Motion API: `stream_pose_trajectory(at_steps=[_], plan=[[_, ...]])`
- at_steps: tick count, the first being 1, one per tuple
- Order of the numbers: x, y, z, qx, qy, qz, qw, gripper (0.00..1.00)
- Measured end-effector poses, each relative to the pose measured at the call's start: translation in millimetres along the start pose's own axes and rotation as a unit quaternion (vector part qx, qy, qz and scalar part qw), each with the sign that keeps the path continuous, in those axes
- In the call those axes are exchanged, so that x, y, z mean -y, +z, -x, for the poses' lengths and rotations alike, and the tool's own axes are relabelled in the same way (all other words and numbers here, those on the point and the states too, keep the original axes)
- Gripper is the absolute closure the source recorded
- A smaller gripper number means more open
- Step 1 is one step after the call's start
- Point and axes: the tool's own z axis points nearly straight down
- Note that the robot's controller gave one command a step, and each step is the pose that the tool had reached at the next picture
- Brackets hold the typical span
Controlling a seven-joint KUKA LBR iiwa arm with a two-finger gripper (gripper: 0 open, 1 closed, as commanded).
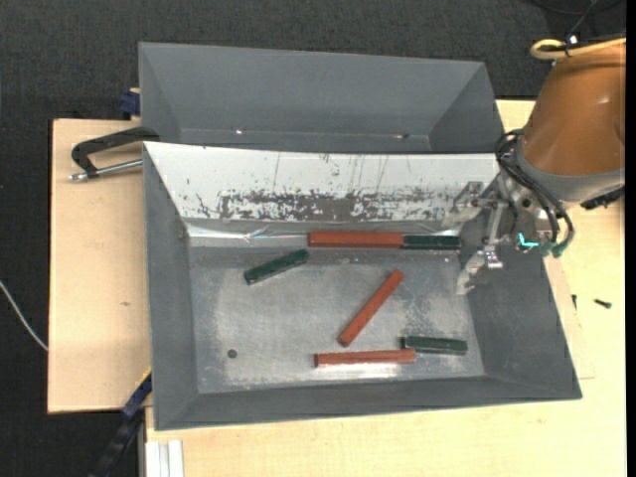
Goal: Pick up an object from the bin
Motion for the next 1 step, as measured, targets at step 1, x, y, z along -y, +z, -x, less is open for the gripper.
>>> stream_pose_trajectory(at_steps=[1], plan=[[-0.4,-4.6,1.7,0.0043,-0.001,-0.001,1.0,0.0]])
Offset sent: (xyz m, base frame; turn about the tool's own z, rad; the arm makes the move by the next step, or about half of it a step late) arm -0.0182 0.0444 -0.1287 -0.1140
